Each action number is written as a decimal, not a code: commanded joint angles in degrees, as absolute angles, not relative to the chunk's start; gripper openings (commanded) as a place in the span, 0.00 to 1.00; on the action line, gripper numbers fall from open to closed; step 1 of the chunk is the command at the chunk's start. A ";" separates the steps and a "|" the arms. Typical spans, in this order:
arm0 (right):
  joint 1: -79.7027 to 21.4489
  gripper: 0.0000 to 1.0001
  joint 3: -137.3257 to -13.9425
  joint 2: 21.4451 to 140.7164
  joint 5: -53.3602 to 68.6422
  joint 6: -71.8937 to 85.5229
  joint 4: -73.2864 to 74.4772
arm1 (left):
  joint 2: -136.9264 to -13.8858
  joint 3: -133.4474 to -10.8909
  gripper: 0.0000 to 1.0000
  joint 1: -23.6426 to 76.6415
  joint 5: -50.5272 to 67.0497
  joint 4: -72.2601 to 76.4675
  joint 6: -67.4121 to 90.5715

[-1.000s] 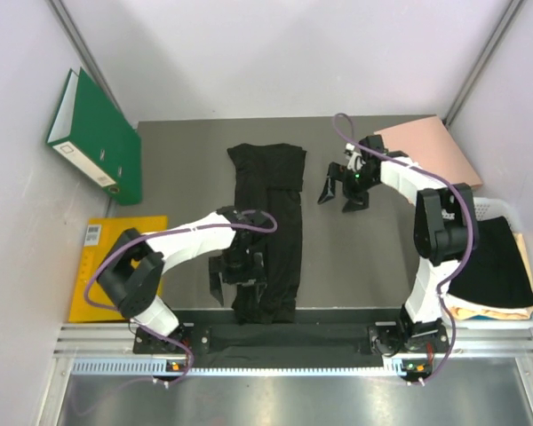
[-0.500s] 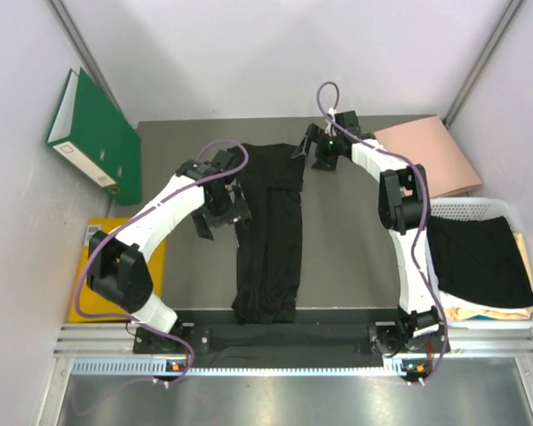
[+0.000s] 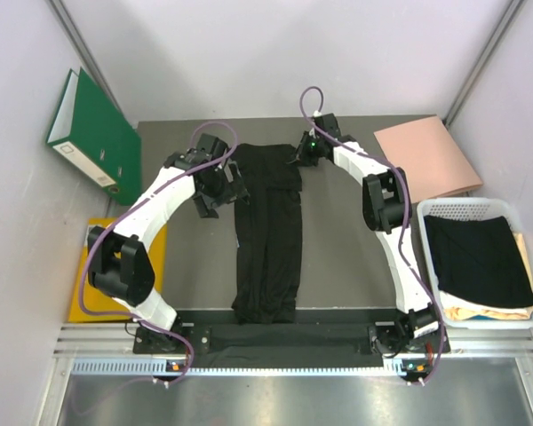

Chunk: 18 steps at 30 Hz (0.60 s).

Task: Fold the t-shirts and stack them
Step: Grab the bottom of the folded rectangular tshirt with both arms

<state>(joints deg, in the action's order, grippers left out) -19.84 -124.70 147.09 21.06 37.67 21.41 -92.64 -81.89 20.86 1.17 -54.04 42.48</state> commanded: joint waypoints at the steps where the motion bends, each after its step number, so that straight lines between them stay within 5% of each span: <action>1: -18.90 0.00 -129.61 146.86 16.35 37.70 19.86 | -92.63 -80.60 0.99 20.74 4.39 -51.94 42.19; 11: -13.10 0.04 -138.51 151.17 17.22 44.47 10.21 | -98.69 -84.01 0.99 20.74 5.19 -51.50 43.59; 14: -12.22 0.51 -138.08 151.09 18.88 42.99 8.45 | -101.42 -87.09 0.99 20.74 6.41 -52.12 43.42; 15: -12.04 0.75 -137.90 150.56 19.16 41.93 8.61 | -101.86 -87.71 0.99 20.66 6.85 -51.95 43.24; 18: -11.95 0.99 -132.74 144.60 19.42 37.63 9.23 | -102.04 -87.37 0.99 20.66 7.29 -51.33 41.93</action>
